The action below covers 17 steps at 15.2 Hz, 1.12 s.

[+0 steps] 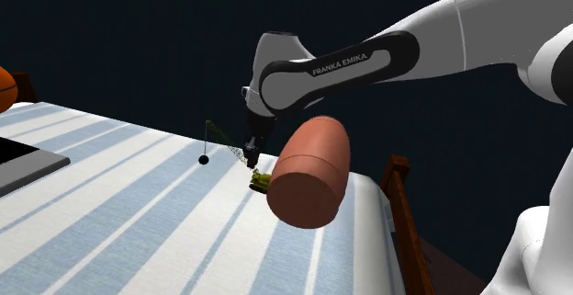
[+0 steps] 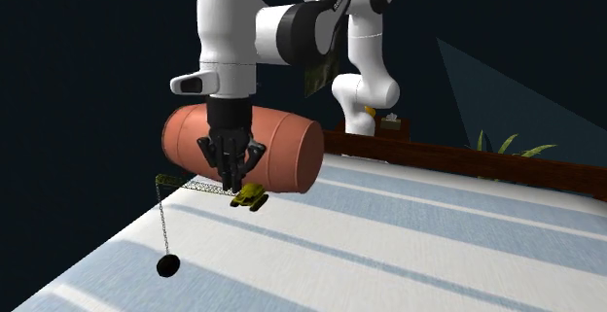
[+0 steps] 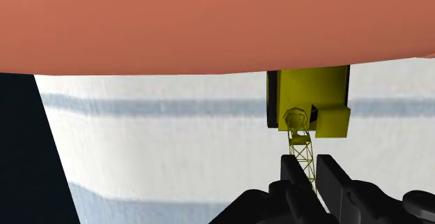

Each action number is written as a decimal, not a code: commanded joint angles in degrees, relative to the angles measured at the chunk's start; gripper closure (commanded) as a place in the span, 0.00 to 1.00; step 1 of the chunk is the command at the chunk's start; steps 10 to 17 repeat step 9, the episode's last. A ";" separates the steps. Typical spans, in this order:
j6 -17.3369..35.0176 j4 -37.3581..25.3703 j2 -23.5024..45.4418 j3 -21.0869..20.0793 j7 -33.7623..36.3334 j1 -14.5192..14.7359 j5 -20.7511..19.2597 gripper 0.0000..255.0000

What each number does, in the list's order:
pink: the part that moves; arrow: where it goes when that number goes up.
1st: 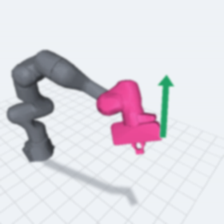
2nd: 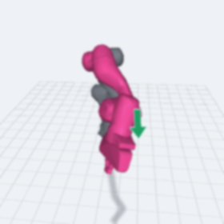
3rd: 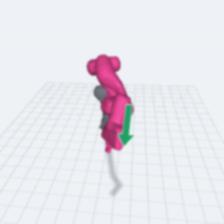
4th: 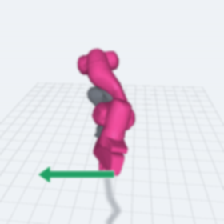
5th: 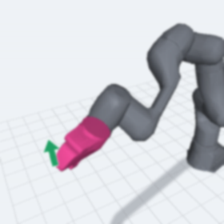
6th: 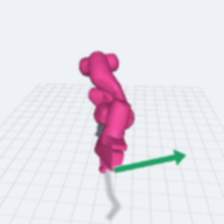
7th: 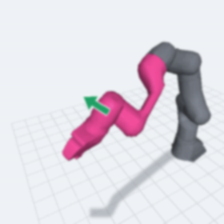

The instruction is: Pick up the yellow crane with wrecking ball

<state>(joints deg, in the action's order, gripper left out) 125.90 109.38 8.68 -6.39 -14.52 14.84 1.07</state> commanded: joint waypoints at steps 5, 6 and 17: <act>-4.37 -3.10 -1.26 -0.04 0.10 0.00 0.09 1.00; -5.10 -3.65 -1.45 -0.04 0.11 0.00 0.11 1.00; -5.94 -4.29 -1.64 -0.04 0.12 -0.01 0.12 1.00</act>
